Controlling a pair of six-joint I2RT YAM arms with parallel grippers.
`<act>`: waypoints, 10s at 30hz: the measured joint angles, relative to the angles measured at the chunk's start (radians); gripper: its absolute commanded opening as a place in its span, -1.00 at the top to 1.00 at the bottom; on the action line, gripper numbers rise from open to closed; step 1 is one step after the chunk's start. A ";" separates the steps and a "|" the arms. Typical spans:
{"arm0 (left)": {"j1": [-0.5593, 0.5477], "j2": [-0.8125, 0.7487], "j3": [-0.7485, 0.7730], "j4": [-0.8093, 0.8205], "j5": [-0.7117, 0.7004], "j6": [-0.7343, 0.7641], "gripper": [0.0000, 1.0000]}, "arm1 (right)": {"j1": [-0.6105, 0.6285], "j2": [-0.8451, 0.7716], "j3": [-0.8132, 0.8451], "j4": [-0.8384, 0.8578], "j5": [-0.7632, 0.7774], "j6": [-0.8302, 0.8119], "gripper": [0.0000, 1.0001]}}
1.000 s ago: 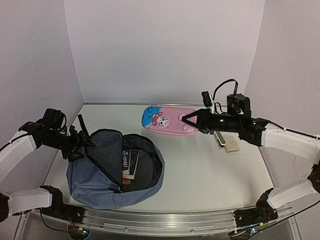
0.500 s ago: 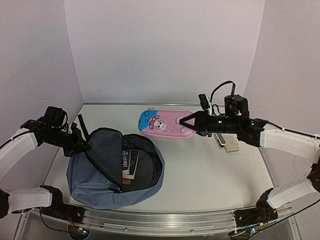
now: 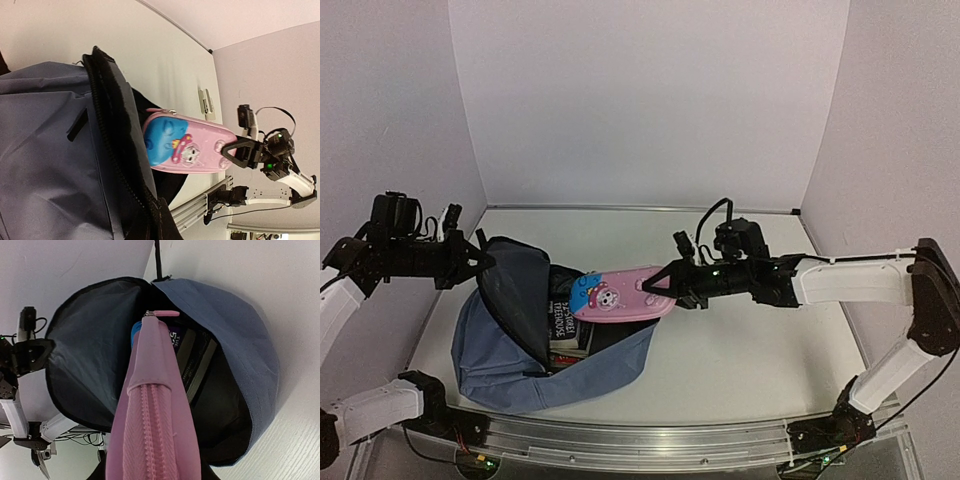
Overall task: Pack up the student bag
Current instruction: Place the stationery in the student bag, then zip the student bag at the center of the board.
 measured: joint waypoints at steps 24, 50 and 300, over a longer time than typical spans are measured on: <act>0.000 0.011 0.031 0.038 0.135 0.064 1.00 | 0.143 0.507 0.390 0.154 -0.028 0.144 0.42; 0.000 0.010 0.007 0.124 0.157 0.032 1.00 | 0.219 0.538 0.638 -0.280 0.344 -0.164 -0.47; -0.230 0.147 -0.222 -0.142 -0.700 -0.522 0.46 | 0.538 0.405 0.476 -0.499 1.089 -0.213 1.00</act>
